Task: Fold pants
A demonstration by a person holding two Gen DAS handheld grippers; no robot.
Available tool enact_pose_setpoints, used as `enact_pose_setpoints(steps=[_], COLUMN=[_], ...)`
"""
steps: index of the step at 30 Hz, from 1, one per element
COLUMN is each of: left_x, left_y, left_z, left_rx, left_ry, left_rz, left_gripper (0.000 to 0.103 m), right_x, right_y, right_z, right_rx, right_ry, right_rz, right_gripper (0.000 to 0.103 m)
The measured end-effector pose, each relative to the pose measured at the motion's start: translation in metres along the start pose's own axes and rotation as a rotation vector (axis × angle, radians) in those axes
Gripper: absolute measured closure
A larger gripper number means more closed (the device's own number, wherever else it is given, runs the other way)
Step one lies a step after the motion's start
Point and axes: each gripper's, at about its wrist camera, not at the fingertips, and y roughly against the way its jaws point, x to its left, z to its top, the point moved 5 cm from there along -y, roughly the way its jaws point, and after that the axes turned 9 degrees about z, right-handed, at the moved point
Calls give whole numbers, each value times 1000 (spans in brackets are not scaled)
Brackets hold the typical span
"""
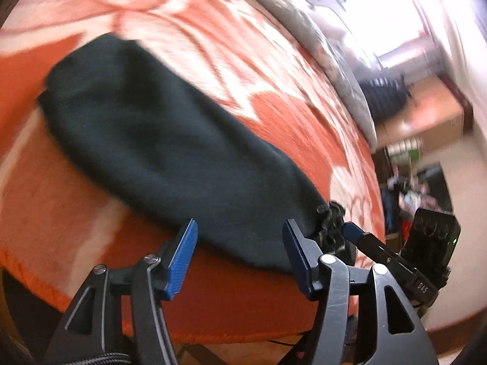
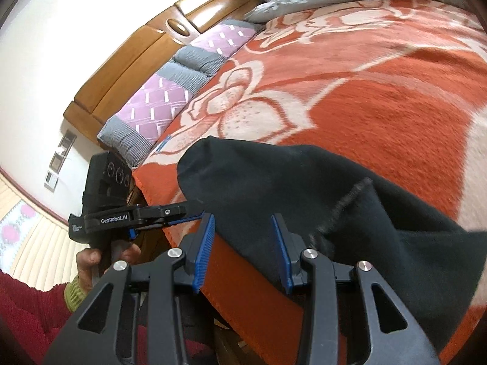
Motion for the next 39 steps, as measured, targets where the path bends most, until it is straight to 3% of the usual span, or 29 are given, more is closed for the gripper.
enact_pose_setpoints(steps=[4,10,19,24,39], left_x=[28,75,115,115,130], left_y=[16,31,28,14,-3], left_z=[4,13,28,38,63], left_rx=[-45,-82,-85,-81,-103], left_ry=[70,189,310,334,401], left_rz=[23,46,86,98,42], left_gripper=[43,41,35,35,34], right_x=[7,20,30,29,17], right_y=[-20,-51,-105,-147,-259], right_z=[15,35,67,86,113], right_rx=[18,68,171,265,522], right_ry=[34,85,144,176,266], right_rz=[7,21,23,15,4], right_gripper=[52,52,50,50,50])
